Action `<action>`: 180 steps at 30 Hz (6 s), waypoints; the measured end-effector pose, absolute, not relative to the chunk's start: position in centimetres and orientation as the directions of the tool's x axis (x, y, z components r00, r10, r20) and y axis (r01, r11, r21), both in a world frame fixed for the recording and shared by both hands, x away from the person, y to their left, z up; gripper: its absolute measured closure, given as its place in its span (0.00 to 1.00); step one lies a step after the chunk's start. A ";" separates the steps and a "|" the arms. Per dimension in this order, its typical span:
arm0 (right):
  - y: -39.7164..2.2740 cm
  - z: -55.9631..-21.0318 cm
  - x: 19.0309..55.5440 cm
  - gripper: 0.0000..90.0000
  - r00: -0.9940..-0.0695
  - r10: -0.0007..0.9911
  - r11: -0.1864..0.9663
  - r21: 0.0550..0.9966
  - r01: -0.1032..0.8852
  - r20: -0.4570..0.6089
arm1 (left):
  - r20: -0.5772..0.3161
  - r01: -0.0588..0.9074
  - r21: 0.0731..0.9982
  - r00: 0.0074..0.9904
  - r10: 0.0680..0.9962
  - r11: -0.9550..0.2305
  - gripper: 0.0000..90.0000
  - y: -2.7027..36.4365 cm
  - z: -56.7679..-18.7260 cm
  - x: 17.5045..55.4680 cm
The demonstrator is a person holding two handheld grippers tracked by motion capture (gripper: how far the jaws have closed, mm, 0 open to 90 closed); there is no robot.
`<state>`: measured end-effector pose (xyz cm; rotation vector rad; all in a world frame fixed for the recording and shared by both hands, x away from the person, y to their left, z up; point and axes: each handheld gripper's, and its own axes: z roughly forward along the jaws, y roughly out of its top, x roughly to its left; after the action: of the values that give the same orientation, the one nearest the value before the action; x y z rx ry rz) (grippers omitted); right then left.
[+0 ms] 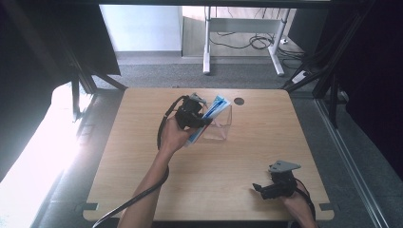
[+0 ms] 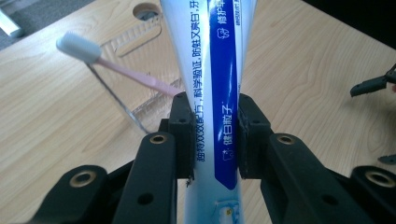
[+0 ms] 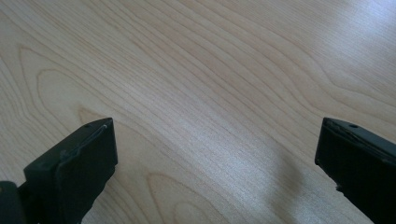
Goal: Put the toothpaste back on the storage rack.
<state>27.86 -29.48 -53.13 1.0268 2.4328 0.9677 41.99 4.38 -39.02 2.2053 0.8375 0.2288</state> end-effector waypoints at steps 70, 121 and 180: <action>-29.4 -53.3 27.9 0.00 -0.704 0.710 0.511 0.699 0.500 -0.015 | 0.011 0.363 0.820 0.763 0.646 -0.442 0.80 -2.1 -41.0 49.5; -29.2 -53.4 27.9 0.00 -0.712 0.702 0.526 0.687 0.501 -0.017 | 0.070 0.333 0.786 0.790 0.609 -0.522 0.78 -1.7 -44.6 47.8; -28.9 -53.4 27.8 0.00 -0.718 0.695 0.532 0.693 0.487 -0.029 | -0.031 0.395 0.772 0.806 0.592 -0.498 0.15 0.0 -43.9 44.9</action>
<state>27.77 -28.86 -53.44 0.9837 2.4716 0.9796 44.92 0.03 -43.88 2.1578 0.7247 0.3018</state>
